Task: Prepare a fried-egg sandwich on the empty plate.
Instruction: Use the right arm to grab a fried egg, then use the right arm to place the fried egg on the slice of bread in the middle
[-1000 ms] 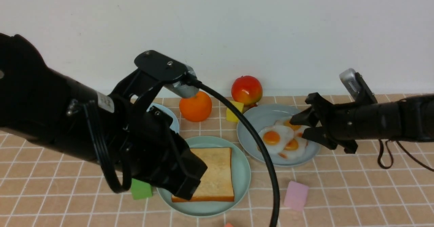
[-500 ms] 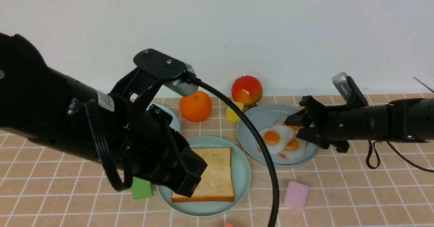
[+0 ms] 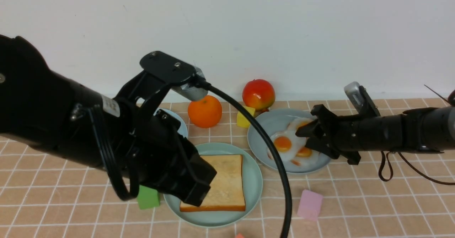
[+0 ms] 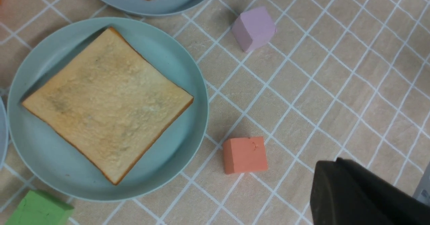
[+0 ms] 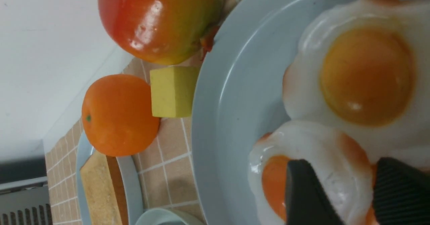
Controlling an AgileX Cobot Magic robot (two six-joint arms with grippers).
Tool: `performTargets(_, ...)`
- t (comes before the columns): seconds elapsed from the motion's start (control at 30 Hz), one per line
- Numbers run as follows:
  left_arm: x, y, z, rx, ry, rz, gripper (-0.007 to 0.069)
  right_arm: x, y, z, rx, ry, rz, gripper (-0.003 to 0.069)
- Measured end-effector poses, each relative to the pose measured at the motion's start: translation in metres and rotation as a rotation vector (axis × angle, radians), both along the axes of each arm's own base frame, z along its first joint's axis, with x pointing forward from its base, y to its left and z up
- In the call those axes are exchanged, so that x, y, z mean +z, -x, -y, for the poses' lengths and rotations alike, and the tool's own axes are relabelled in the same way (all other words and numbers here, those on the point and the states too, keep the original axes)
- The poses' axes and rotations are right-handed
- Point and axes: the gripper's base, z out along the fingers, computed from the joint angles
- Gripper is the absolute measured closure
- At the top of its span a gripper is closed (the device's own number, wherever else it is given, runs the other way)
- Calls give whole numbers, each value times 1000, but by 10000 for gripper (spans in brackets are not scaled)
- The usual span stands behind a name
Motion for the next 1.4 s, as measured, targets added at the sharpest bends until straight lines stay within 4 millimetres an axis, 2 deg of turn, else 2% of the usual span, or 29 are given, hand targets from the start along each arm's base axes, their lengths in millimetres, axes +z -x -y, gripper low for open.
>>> performTargets(0.1, 0, 0, 0, 0, -6, 4, 638, -1, 0, 0, -2, 6, -3, 479)
performTargets(0.17, 0, 0, 0, 0, -7, 4, 638, -2, 0, 1, -4, 7, -4, 512)
performTargets(0.2, 0, 0, -1, 0, -9, 5, 638, -3, 0, 1, -5, 9, -7, 583)
performTargets(0.27, 0, 0, -1, 0, -9, 5, 638, -3, 0, 1, -6, 10, -8, 629)
performTargets(0.73, 0, 1, -7, 67, -43, -18, 638, 0, 1, -1, 14, -2, 1, 634)
performTargets(1.0, 14, 17, -25, 117, -91, 0, 637, 33, 3, -2, 29, -24, 83, 634)
performTargets(1.1, 16, 21, -29, 122, -106, 0, 636, 39, 5, -5, 56, -49, 97, 634)
performTargets(1.2, 20, 27, -35, 128, -123, 5, 634, 43, 10, -19, 118, -98, 97, 634)
performTargets(1.4, 21, 30, -37, 125, -135, -2, 634, 40, 31, -80, 293, -126, 77, 634)
